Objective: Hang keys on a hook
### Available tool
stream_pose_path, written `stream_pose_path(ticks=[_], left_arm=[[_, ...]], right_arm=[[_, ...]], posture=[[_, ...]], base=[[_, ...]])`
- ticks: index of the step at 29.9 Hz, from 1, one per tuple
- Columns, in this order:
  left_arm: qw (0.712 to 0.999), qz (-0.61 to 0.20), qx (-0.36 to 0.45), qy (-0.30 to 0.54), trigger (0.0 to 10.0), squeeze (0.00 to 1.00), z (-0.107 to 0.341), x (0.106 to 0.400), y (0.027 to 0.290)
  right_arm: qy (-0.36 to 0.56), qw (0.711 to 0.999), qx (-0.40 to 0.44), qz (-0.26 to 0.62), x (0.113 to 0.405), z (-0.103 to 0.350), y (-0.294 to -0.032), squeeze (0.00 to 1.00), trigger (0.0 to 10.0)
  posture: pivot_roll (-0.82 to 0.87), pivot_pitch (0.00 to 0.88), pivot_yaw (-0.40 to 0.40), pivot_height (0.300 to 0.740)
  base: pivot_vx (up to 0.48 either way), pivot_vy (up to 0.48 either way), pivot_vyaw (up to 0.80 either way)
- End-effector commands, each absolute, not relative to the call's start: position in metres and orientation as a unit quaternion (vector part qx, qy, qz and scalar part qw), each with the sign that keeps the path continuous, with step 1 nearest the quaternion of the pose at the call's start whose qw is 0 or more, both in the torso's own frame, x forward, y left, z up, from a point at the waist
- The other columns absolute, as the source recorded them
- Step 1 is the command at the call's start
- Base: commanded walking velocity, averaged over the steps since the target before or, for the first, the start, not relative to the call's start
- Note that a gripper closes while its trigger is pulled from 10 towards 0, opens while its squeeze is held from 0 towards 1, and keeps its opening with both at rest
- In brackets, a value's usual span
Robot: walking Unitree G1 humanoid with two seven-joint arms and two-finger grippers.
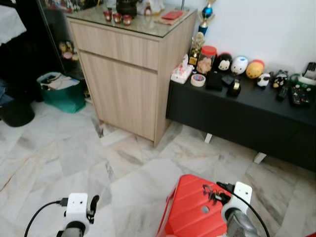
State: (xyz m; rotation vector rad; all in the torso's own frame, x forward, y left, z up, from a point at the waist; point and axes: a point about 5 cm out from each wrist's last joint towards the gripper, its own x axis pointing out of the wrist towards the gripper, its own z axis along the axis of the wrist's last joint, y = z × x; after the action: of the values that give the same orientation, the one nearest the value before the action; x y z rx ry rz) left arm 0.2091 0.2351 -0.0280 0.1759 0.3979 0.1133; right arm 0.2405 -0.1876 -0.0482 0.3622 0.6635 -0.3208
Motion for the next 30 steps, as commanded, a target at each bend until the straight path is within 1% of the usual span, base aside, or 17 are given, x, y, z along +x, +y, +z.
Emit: stream_pose_path(ticks=[1,3,7,10,13,17,23,24,30], left_arm=[[0.973,0.050,0.092,0.205,10.0,0.00,-0.032,0.207,0.231],[0.971,0.055,0.087,0.216,10.0,0.00,-0.036,0.202,0.231],[0.968,0.069,0.072,0.231,10.0,0.00,-0.042,0.196,0.233],[0.960,0.084,0.059,0.260,10.0,0.00,-0.050,0.188,0.235],[0.955,0.090,0.055,0.279,10.0,0.00,-0.055,0.182,0.235],[0.944,0.101,0.043,0.313,10.0,0.00,-0.064,0.172,0.236],[0.933,0.100,0.037,0.343,10.0,0.00,-0.073,0.162,0.233],[0.928,0.099,0.031,0.358,10.0,0.00,-0.077,0.156,0.230],[0.919,0.099,0.022,0.380,10.0,0.00,-0.083,0.147,0.226]], right_arm=[[0.306,0.916,0.179,-0.188,0.241,-0.046,-0.196,0.00,10.0],[0.298,0.909,0.196,-0.213,0.239,-0.046,-0.198,0.00,10.0],[0.293,0.908,0.206,-0.216,0.239,-0.046,-0.199,0.00,10.0],[0.304,0.930,0.143,-0.152,0.241,-0.046,-0.193,0.00,10.0],[0.315,0.935,0.108,-0.125,0.239,-0.048,-0.189,0.00,10.0],[0.348,0.927,0.082,-0.114,0.226,-0.057,-0.189,0.00,10.0],[0.374,0.916,0.075,-0.125,0.213,-0.065,-0.197,0.00,10.0],[0.386,0.911,0.072,-0.125,0.208,-0.068,-0.198,0.00,10.0],[0.408,0.903,0.068,-0.118,0.199,-0.074,-0.196,0.00,10.0]], posture=[[0.07,0.000,-0.072,0.740],[0.08,0.000,-0.073,0.740],[0.07,0.000,-0.074,0.740],[0.07,0.000,-0.076,0.740],[0.07,0.000,-0.078,0.740],[0.07,0.000,-0.077,0.740],[0.06,0.000,-0.074,0.740],[0.06,0.000,-0.070,0.740],[0.06,0.000,-0.067,0.740]], base=[[0.000,0.000,0.00],[0.000,0.000,0.00],[0.000,0.000,0.00],[0.000,0.000,0.00],[0.000,0.000,0.00],[0.000,0.000,0.00],[0.000,0.000,0.00],[0.000,0.000,0.00],[0.000,0.000,0.00]])
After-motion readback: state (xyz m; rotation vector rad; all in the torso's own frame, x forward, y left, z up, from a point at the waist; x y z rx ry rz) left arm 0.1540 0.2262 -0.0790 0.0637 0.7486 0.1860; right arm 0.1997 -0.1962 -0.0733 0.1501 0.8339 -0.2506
